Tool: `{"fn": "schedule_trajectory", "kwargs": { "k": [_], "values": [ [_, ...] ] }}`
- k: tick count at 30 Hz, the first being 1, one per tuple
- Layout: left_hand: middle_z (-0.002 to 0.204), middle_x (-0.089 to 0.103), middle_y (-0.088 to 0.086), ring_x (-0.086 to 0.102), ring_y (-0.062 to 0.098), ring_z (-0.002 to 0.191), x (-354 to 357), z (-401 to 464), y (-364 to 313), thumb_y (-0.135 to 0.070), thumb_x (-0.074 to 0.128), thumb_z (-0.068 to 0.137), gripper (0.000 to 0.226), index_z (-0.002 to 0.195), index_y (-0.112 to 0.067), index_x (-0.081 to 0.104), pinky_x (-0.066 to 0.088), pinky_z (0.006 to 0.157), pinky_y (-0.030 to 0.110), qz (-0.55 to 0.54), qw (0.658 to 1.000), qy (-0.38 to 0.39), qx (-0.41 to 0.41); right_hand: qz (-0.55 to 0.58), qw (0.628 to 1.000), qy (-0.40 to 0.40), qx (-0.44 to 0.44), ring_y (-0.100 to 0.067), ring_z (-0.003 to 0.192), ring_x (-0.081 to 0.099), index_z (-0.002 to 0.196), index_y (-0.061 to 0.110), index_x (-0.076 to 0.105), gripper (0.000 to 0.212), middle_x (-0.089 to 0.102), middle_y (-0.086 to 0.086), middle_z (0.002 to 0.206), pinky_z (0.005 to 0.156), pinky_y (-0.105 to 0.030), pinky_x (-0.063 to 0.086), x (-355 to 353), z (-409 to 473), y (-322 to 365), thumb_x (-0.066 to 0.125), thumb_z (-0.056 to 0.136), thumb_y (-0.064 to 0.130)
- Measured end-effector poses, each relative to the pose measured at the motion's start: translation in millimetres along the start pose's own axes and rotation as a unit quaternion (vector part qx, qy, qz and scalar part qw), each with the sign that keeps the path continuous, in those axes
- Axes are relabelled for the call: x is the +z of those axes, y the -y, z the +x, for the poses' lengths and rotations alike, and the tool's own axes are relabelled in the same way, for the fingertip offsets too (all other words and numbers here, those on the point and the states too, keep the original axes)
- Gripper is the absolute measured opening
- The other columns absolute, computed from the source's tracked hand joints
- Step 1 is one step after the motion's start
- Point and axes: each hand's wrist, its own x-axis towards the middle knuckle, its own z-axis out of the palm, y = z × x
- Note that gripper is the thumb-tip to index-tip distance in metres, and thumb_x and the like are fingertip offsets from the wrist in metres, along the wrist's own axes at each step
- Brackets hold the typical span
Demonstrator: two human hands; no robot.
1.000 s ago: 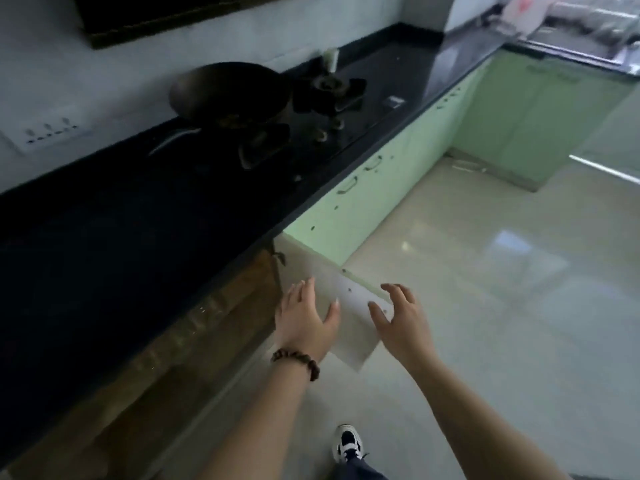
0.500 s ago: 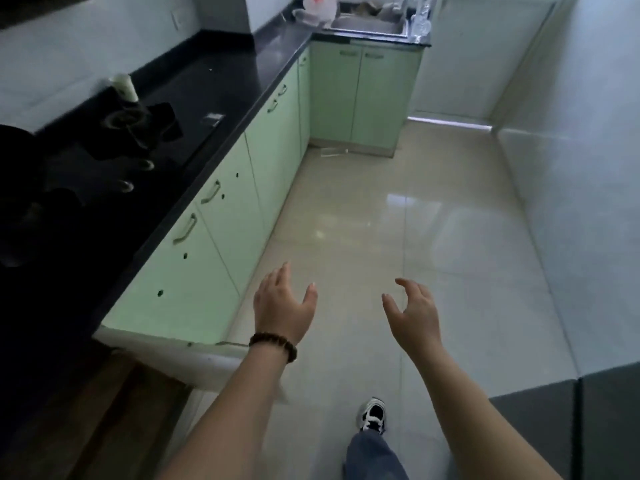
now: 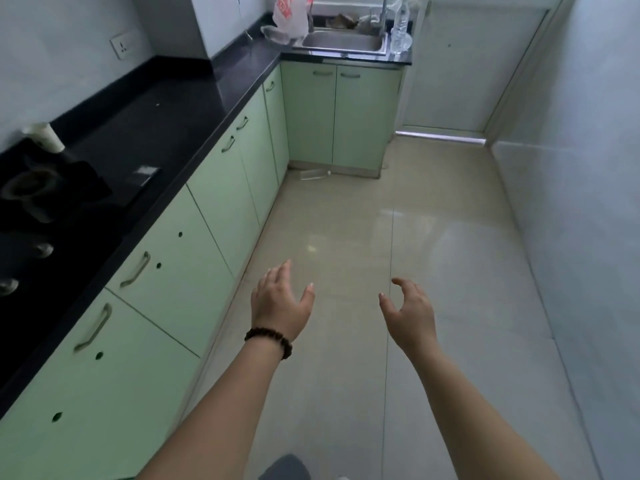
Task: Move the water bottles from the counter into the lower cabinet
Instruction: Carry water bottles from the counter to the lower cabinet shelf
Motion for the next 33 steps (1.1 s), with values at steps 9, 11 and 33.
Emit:
{"fn": "schedule_trajectory", "kwargs": {
  "k": [9, 11, 33],
  "values": [
    [0.148, 0.044, 0.011, 0.037, 0.026, 0.137, 24.3, 176.8, 6.9, -0.046, 0.05, 0.09, 0.068, 0.146, -0.01, 0.036, 0.03, 0.113, 0.041, -0.001, 1.0, -0.006, -0.011, -0.011, 1.0, 0.022, -0.012, -0.022, 0.124, 0.045, 0.129, 0.01, 0.051, 0.042, 0.051, -0.007, 0.132, 0.099, -0.028, 0.034, 57.1, 175.7, 34.4, 0.056, 0.091, 0.026],
    [0.147, 0.044, 0.01, 0.037, 0.026, 0.137, 26.9, 229.6, 14.0, -0.044, 0.052, 0.091, 0.067, 0.146, -0.01, 0.036, 0.03, 0.113, 0.041, 0.0, 1.0, -0.007, -0.011, -0.013, 1.0, 0.023, -0.016, -0.022, 0.125, 0.044, 0.128, 0.011, 0.051, 0.041, 0.05, -0.007, 0.133, 0.1, -0.03, 0.034, 78.0, 225.6, 50.5, 0.057, 0.091, 0.027],
    [0.152, 0.037, 0.005, 0.029, 0.021, 0.141, 11.7, 743.6, 2.0, -0.047, 0.048, 0.092, 0.067, 0.148, -0.015, 0.03, 0.025, 0.116, 0.042, -0.001, 1.0, 0.0, 0.001, -0.029, 0.999, 0.007, -0.027, -0.021, 0.122, 0.046, 0.129, 0.012, 0.051, 0.041, 0.05, -0.004, 0.132, 0.098, -0.03, 0.036, 184.9, 700.3, 222.1, 0.057, 0.091, 0.027]
  ]
}}
